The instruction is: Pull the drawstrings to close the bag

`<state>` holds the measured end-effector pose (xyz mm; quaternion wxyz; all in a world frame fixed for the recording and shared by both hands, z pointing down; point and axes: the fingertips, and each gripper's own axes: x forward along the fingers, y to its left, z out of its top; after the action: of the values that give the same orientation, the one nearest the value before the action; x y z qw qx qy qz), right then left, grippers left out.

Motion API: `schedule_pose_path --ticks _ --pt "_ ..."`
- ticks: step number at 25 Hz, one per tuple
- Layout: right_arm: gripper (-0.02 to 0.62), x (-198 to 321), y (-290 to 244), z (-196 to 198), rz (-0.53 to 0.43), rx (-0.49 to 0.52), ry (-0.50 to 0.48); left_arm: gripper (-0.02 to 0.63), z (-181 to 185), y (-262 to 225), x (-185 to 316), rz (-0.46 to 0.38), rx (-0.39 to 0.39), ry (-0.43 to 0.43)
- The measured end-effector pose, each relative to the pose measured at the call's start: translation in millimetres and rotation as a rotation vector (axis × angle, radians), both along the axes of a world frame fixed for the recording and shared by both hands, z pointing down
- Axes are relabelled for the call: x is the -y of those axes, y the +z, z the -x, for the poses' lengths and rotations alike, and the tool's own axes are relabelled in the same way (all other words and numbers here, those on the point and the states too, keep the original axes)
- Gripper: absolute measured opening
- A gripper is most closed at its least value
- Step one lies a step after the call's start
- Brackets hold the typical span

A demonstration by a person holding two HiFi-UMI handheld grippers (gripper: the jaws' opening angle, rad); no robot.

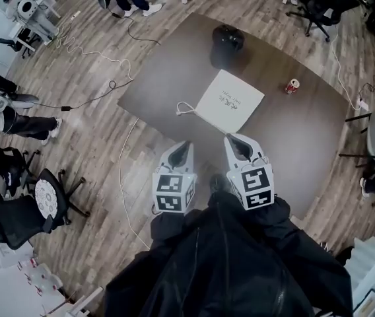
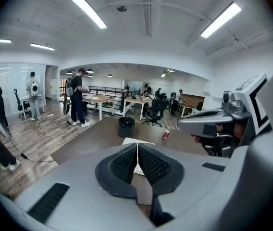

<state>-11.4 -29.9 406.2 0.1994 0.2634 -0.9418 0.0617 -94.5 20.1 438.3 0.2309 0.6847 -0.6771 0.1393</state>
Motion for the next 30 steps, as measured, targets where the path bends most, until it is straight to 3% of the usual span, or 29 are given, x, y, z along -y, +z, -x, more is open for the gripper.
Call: schedule_pose_path --ticks 9,16,20,25,30 --pt "0.025 38.2 30.6 -5.7 0.093 0.015 0.011 0.034 13.9 41.6 39.8 0.090 0.009 0.035" --pt "0.025 67.4 65.9 -20.9 0.177 -0.015 0.096 0.035 38.9 104.5 68.2 0.196 0.025 0.109" --pt "0.025 78.1 106.9 -31.5 0.281 -0.038 0.174 0.035 53.9 144.9 83.5 0.271 0.049 0.181" --pt "0.029 83.9 173.0 -42.5 0.420 -0.145 0.211 0.035 74.3 201.3 105.1 0.363 0.081 0.313" --pt "0.095 74.1 234.7 -57.2 0.538 -0.272 0.226 0.037 85.7 250.9 119.0 0.444 0.132 0.471"
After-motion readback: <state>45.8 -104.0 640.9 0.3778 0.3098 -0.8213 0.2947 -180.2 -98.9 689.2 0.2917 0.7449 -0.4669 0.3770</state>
